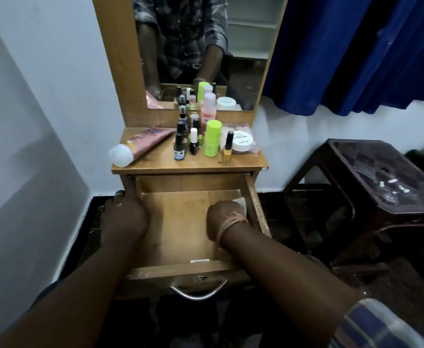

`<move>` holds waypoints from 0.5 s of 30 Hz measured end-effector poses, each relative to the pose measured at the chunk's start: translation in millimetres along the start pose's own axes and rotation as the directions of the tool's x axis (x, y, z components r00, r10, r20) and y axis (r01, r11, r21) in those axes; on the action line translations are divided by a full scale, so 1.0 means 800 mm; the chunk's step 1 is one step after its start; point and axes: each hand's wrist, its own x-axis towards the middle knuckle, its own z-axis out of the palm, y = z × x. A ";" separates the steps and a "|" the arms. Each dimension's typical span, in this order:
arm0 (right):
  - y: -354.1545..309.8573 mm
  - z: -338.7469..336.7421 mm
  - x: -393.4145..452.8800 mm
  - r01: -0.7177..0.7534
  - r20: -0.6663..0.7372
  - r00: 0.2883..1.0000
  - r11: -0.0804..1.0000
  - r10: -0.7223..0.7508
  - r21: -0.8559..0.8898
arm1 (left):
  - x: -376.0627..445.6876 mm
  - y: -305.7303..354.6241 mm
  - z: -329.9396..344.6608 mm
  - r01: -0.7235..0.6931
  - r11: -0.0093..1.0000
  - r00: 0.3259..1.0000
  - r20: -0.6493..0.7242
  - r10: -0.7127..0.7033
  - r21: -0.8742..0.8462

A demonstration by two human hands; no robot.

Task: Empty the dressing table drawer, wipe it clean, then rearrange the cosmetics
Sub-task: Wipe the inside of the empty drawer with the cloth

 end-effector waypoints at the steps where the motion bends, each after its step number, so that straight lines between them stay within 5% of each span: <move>1: -0.008 -0.007 -0.007 0.031 -0.003 0.999 0.999 -0.032 -0.014 | 0.000 -0.001 0.000 0.005 1.000 1.000 -0.007 -0.006 -0.020; 6: 0.006 -0.005 -0.008 -0.148 -0.067 0.987 0.989 0.149 0.018 | -0.002 0.000 -0.004 -0.026 0.998 0.999 -0.031 0.024 -0.054; 8: 0.006 -0.012 -0.009 -0.190 -0.072 0.980 0.976 0.183 -0.107 | 0.002 0.002 -0.005 -0.012 0.999 1.000 -0.002 0.012 -0.048; 12: -0.011 -0.021 -0.011 -0.052 -0.024 0.998 0.996 0.050 -0.077 | 0.000 0.005 -0.011 0.004 0.998 1.000 0.024 -0.003 -0.055; 15: 0.004 -0.030 -0.013 -0.079 -0.111 0.991 0.997 0.078 -0.002 | 0.000 0.006 -0.011 0.004 0.997 0.999 0.033 -0.001 -0.075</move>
